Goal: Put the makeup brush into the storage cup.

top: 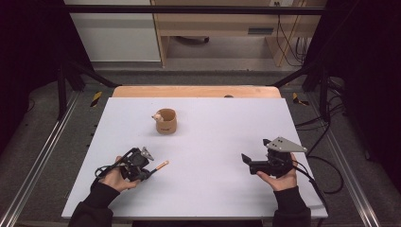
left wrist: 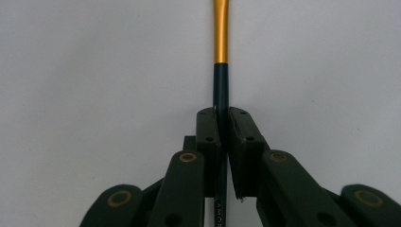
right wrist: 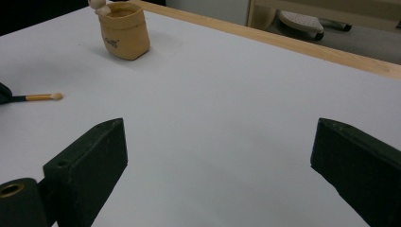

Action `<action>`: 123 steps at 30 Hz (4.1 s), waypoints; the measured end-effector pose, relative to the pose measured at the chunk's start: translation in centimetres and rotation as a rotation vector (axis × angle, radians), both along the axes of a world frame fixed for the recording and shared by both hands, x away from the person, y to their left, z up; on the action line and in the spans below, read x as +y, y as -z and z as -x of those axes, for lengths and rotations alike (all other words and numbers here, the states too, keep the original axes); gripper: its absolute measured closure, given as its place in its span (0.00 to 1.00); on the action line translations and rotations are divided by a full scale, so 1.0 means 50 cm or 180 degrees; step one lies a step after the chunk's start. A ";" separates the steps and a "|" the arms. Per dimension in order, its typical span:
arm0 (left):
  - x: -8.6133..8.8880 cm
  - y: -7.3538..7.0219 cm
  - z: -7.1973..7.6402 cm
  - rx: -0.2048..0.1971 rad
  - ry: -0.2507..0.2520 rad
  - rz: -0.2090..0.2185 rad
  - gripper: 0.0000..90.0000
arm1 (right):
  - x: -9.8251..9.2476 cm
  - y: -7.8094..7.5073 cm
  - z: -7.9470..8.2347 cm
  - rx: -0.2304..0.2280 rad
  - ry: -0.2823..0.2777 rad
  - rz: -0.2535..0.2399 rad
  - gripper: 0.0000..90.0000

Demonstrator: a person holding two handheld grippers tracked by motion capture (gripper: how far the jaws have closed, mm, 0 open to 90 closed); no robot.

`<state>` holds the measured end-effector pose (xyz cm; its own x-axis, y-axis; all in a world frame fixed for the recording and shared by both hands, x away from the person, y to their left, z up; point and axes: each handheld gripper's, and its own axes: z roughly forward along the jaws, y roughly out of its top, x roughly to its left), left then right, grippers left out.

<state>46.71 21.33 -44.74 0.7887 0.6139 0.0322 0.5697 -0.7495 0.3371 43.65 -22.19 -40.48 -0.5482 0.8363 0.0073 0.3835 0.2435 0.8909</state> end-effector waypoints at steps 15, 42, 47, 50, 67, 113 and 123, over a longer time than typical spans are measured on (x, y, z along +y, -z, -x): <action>0.006 -0.004 0.012 -0.0185 -0.0027 0.0163 0.92 | 0.000 -0.001 0.001 -0.0005 -0.0016 -0.0017 0.05; 0.019 -0.055 0.049 -0.0982 -0.0580 0.1120 0.92 | 0.001 -0.008 0.008 0.0000 -0.0051 -0.0221 0.08; 0.017 -0.055 0.055 -0.1091 -0.0648 0.1223 0.92 | 0.004 -0.008 0.008 0.0009 -0.0043 -0.0282 0.09; 0.014 -0.056 0.060 -0.1153 -0.0671 0.1317 0.92 | 0.009 -0.009 0.009 -0.0007 -0.0003 -0.0286 0.10; -0.021 -0.062 0.087 -0.1457 -0.0830 0.1507 0.92 | 0.057 -0.010 0.012 -0.0020 -0.0118 -0.0602 0.12; -0.139 -0.076 0.090 -0.1618 -0.0887 0.1782 0.92 | 0.159 -0.020 -0.017 0.0046 -0.0174 -0.1041 0.25; -0.162 -0.070 0.093 -0.1619 -0.0855 0.1768 0.92 | 0.187 -0.011 -0.018 0.0106 -0.0257 -0.1094 0.28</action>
